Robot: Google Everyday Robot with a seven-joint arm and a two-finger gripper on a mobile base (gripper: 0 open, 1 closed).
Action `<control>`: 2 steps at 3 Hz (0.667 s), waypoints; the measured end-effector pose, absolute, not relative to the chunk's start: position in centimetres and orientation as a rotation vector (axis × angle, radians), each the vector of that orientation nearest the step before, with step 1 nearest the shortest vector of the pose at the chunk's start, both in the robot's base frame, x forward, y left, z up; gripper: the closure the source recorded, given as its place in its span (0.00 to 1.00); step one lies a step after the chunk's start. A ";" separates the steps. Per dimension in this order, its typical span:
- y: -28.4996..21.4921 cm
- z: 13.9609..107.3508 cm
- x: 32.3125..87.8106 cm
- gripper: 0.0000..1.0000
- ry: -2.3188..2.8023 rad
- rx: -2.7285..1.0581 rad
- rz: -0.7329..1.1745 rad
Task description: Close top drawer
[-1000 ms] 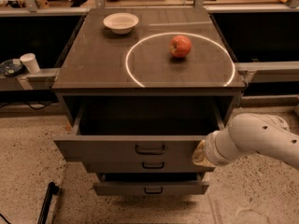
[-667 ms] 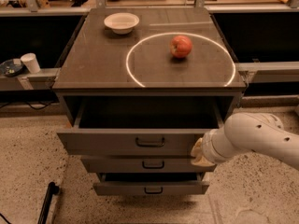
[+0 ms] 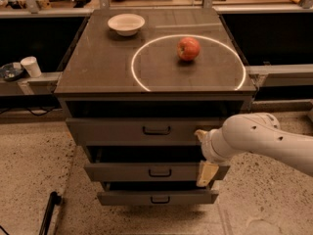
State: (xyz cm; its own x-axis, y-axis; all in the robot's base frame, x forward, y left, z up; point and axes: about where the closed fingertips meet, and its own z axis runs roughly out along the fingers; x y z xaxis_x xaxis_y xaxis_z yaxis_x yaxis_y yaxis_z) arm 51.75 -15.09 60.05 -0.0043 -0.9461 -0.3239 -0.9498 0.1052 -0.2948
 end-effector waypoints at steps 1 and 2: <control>-14.8 59.8 52.0 0.00 1.935 -1.842 0.009; -14.8 59.8 52.0 0.00 1.935 -1.842 0.009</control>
Offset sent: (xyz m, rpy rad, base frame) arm 0.0385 0.0148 -0.0092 0.0482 -0.0798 0.0415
